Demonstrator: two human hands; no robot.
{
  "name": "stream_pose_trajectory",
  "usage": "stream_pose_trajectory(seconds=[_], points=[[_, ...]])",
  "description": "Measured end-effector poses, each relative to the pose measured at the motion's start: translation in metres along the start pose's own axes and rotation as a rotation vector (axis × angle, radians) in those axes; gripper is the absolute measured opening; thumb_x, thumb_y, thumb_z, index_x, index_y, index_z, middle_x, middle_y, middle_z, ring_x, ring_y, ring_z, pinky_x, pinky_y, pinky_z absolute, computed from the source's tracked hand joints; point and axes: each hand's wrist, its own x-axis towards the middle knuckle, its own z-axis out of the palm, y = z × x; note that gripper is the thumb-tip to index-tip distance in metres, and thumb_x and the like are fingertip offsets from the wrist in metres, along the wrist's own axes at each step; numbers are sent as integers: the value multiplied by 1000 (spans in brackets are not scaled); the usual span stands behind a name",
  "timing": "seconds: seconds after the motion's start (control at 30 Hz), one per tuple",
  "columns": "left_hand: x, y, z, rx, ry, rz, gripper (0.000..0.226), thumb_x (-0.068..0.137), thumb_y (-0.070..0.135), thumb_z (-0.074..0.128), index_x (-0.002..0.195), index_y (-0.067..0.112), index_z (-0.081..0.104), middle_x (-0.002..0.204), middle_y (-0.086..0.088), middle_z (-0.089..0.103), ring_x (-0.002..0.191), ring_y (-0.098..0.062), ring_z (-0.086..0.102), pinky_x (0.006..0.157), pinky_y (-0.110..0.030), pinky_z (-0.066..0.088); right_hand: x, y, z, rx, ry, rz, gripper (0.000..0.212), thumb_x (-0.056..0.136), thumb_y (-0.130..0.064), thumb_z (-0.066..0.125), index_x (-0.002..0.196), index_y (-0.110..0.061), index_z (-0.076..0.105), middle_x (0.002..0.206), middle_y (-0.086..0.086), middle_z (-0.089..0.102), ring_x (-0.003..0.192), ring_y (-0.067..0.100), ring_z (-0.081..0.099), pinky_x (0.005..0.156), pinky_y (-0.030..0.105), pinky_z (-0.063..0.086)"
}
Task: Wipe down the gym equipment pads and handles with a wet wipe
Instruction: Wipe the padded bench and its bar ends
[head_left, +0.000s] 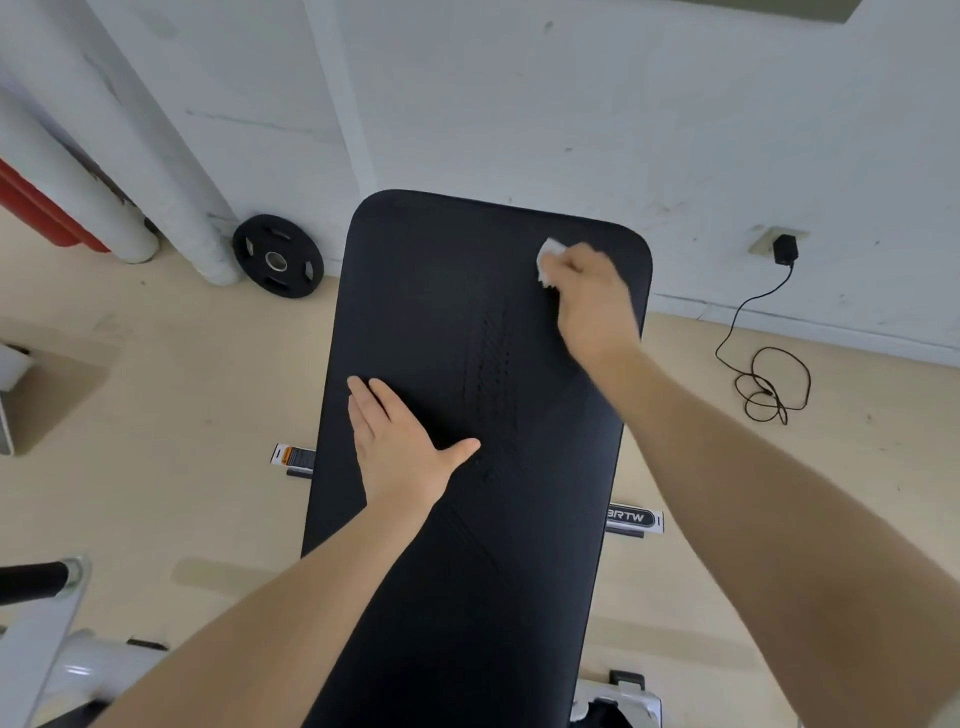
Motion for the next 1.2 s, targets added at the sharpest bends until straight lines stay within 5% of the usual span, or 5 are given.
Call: stream_pose_trajectory(seconds=[0.4,0.63,0.87,1.1,1.2], points=[[-2,14,5,61,23,-41,127,70,56,69,143,-6,-14,154,-23,-15,144,-35,-8,117,-39,6,-163,7,37,42,-453,-397,37,71,3,63,106,-9,62,90,8,57,78,23,53,62,32,53],[1,15,8,8,36,-57,127,68,51,74,144,-3,-13,155,-20,-16,144,-33,-9,117,-40,11,-31,22,-32,205,141,52,20,95,-20,46,93,-10,62,88,-7,43,78,5,37,72,17,27],[2,4,19,-14,92,-13,127,68,55,70,144,-2,-13,155,-19,-15,144,-32,-10,117,-39,8,-35,38,-8,9,68,-141,37,76,-5,33,91,-1,66,80,19,57,70,35,53,60,33,48],[2,10,14,3,52,-46,126,69,53,71,143,-3,-14,154,-20,-17,144,-34,-11,117,-39,7,-178,26,26,141,-401,-158,23,94,-11,44,103,-11,65,97,13,60,91,23,46,78,30,39],[1,11,14,-8,51,-55,126,69,51,72,144,-3,-14,154,-20,-18,144,-33,-11,117,-40,9,-169,25,11,-18,-311,-279,17,97,-30,45,89,-24,59,95,1,55,92,17,51,77,28,41]])
